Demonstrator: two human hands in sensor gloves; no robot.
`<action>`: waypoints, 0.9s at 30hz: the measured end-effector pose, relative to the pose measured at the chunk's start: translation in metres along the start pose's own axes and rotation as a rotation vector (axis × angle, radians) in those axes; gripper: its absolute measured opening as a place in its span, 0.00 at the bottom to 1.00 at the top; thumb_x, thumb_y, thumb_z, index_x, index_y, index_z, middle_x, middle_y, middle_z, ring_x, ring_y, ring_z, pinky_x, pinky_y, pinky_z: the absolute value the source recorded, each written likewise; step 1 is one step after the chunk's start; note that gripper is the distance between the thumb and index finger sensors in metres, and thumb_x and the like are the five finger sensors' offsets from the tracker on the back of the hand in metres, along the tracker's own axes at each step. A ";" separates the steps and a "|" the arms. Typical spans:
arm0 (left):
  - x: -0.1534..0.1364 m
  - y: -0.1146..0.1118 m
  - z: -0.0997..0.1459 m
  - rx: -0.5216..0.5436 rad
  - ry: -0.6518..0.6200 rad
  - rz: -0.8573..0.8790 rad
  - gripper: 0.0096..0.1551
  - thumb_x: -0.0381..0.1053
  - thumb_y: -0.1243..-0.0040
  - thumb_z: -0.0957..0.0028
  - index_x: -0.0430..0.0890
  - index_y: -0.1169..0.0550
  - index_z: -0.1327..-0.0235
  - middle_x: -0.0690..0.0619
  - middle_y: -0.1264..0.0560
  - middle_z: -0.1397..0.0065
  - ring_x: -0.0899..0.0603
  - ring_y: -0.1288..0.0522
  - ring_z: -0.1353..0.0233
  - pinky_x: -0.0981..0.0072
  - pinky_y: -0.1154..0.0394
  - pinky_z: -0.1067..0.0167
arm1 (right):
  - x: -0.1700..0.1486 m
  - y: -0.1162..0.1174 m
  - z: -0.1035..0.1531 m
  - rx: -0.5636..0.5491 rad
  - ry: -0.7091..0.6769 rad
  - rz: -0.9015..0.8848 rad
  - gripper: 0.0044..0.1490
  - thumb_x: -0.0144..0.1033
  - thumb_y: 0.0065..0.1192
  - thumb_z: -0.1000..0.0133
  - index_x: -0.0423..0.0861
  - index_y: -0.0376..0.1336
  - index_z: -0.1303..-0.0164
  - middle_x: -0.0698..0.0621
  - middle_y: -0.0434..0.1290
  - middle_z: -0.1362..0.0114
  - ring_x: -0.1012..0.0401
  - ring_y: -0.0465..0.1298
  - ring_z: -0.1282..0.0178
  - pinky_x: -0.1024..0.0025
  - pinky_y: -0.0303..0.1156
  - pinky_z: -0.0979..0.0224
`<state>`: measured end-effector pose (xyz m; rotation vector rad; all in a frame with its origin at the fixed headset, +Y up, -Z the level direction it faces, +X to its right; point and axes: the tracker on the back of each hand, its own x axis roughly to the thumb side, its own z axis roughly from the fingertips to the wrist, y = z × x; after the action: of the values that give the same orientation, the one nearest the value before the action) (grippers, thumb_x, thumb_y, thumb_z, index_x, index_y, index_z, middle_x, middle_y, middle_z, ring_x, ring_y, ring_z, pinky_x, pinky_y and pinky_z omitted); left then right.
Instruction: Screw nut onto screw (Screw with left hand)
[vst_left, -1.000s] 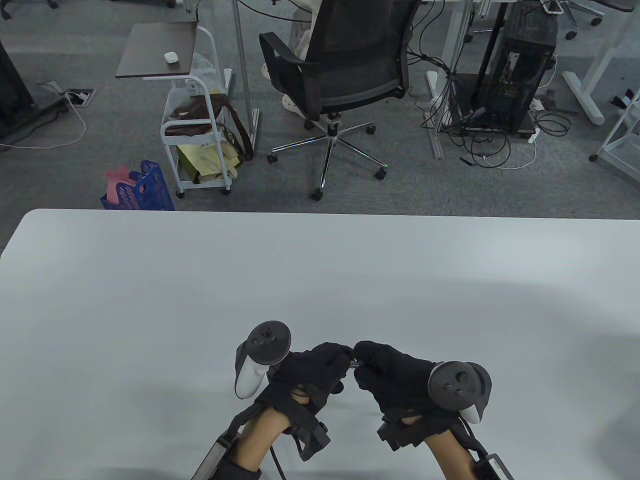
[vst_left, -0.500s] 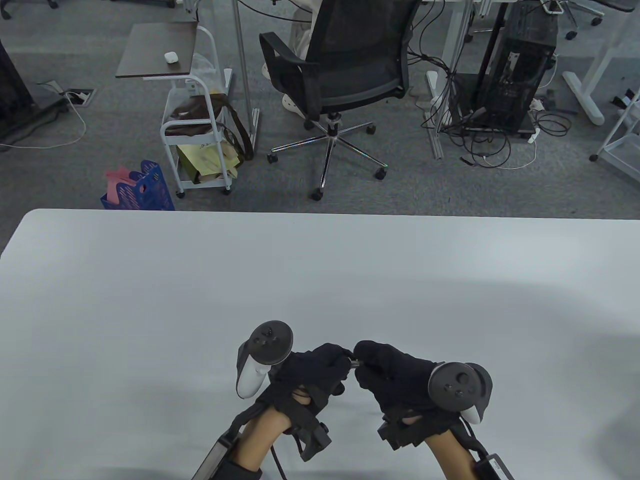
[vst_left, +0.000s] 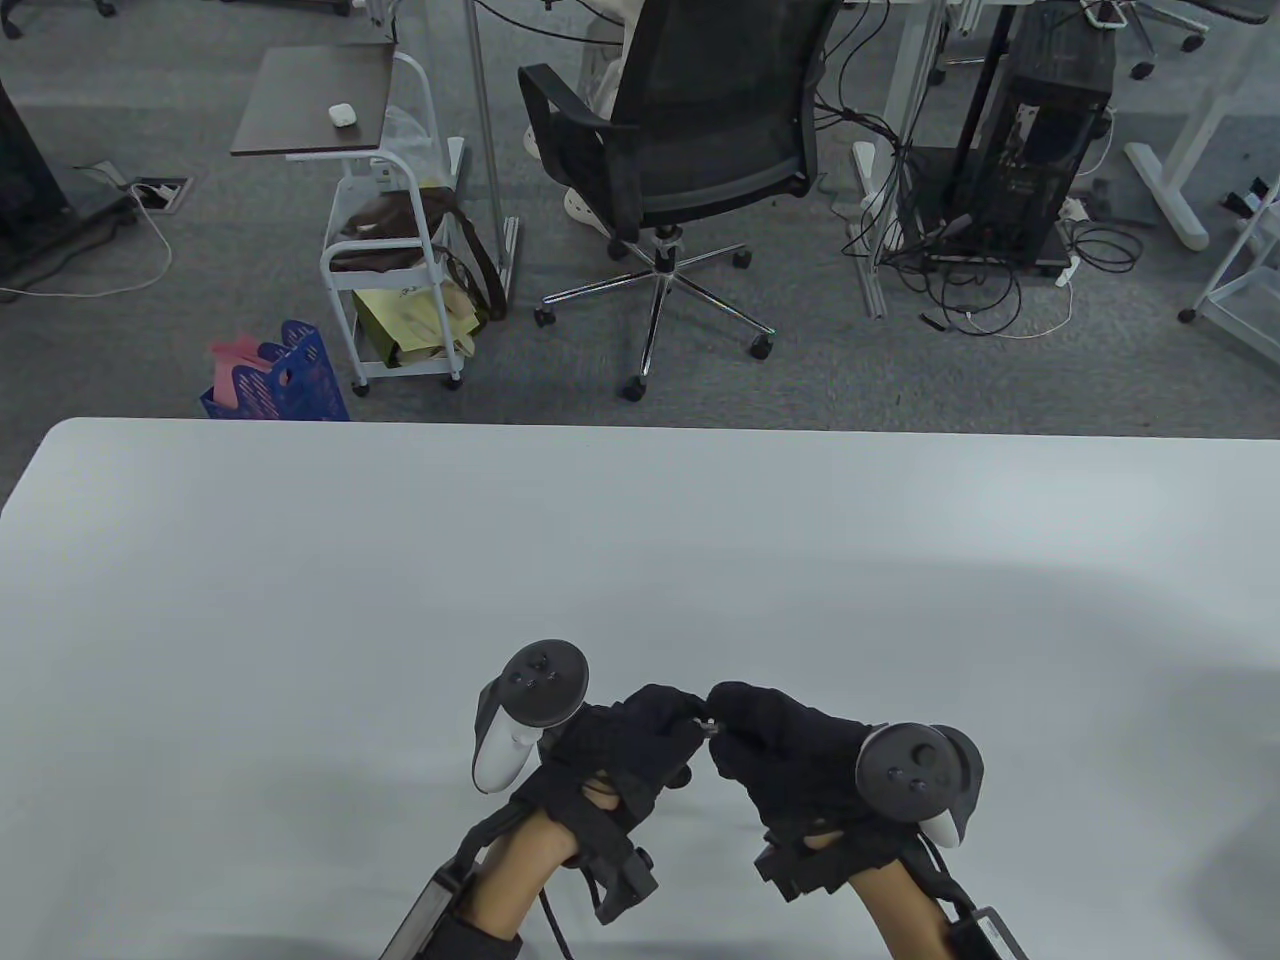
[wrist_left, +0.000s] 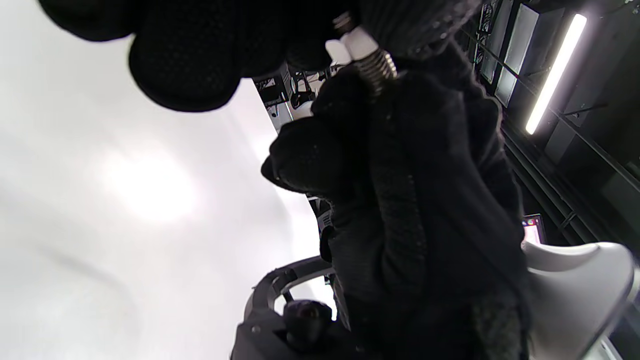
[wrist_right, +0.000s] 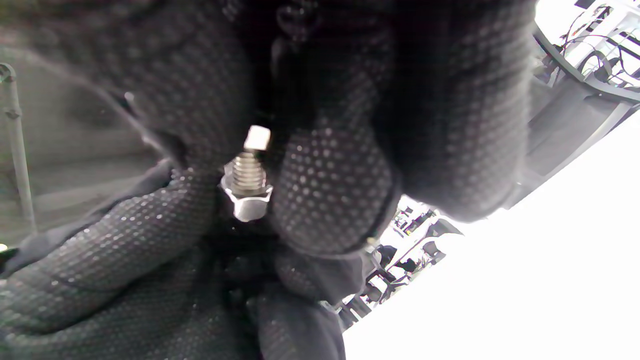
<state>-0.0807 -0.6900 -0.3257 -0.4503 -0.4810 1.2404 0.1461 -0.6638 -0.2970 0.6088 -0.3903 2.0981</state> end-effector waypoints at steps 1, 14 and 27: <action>-0.001 0.000 0.000 0.006 -0.003 0.009 0.36 0.56 0.47 0.51 0.38 0.32 0.34 0.32 0.30 0.35 0.30 0.23 0.47 0.34 0.33 0.45 | 0.000 0.000 0.000 -0.001 -0.002 0.001 0.30 0.40 0.79 0.60 0.46 0.72 0.47 0.48 0.84 0.49 0.60 0.92 0.65 0.61 0.91 0.56; 0.000 -0.001 0.000 0.020 -0.014 0.012 0.38 0.56 0.47 0.51 0.38 0.34 0.31 0.32 0.30 0.36 0.31 0.23 0.47 0.34 0.34 0.43 | 0.000 -0.001 0.000 -0.006 0.000 0.003 0.30 0.40 0.79 0.60 0.46 0.72 0.47 0.48 0.84 0.49 0.60 0.92 0.65 0.61 0.91 0.56; 0.000 -0.001 0.001 0.010 0.001 0.008 0.37 0.57 0.48 0.51 0.37 0.32 0.32 0.32 0.29 0.36 0.31 0.23 0.48 0.34 0.33 0.44 | 0.001 0.000 0.000 -0.003 -0.003 0.005 0.30 0.40 0.79 0.60 0.46 0.72 0.47 0.48 0.84 0.49 0.60 0.92 0.65 0.61 0.91 0.56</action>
<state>-0.0805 -0.6902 -0.3249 -0.4444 -0.4726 1.2499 0.1458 -0.6627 -0.2969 0.6099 -0.3965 2.1012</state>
